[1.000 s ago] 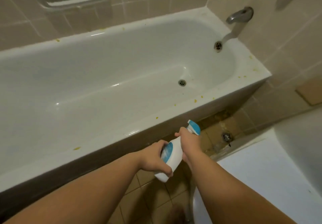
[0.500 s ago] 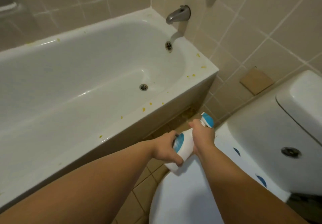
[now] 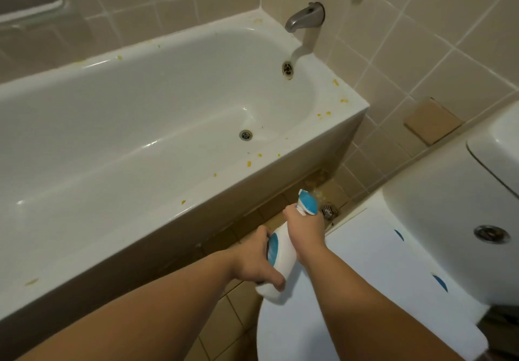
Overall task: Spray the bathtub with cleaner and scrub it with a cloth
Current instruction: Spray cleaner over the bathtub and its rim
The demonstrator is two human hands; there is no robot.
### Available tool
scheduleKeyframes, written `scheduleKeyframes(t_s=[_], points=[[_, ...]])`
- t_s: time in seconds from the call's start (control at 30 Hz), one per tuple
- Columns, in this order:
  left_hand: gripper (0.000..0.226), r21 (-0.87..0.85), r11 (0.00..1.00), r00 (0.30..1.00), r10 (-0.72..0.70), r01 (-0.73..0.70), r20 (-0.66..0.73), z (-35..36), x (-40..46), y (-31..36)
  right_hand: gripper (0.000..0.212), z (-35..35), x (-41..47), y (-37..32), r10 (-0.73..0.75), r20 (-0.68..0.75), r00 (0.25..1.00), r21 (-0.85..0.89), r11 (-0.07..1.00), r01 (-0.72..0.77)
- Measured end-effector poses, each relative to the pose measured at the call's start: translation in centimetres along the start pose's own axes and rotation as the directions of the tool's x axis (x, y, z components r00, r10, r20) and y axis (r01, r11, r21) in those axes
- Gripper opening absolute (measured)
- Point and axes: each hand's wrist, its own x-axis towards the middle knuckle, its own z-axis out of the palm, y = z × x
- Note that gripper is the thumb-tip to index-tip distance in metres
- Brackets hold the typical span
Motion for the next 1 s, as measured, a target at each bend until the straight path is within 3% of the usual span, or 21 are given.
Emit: scheduleKeyframes(t_s=[0.4,0.67,0.87,1.0], points=[[0.107,-0.256,0.958,0.971,-0.174,0.128,-0.163,3.9,-16.5,-17.3,0.017,15.0,-13.9,10.1,-0.152,0.281,0.948,-0.145,0.969,0.198],[0.111,-0.477,0.870,0.912,-0.293,0.129,-0.288,6.0,-28.2,-27.3,0.009,25.6,-23.9,15.3,-0.177,0.504,0.845,-0.221,0.920,0.325],[0.112,-0.625,0.768,0.846,-0.421,0.140,-0.327,8.3,-36.9,-34.3,0.014,32.8,-32.0,19.6,-0.146,0.669,0.729,-0.290,0.852,0.437],[0.110,-0.710,0.692,0.770,-0.522,0.131,-0.368,10.0,-42.1,-38.3,0.018,37.4,-37.2,22.6,-0.111,0.737,0.667,-0.335,0.797,0.503]])
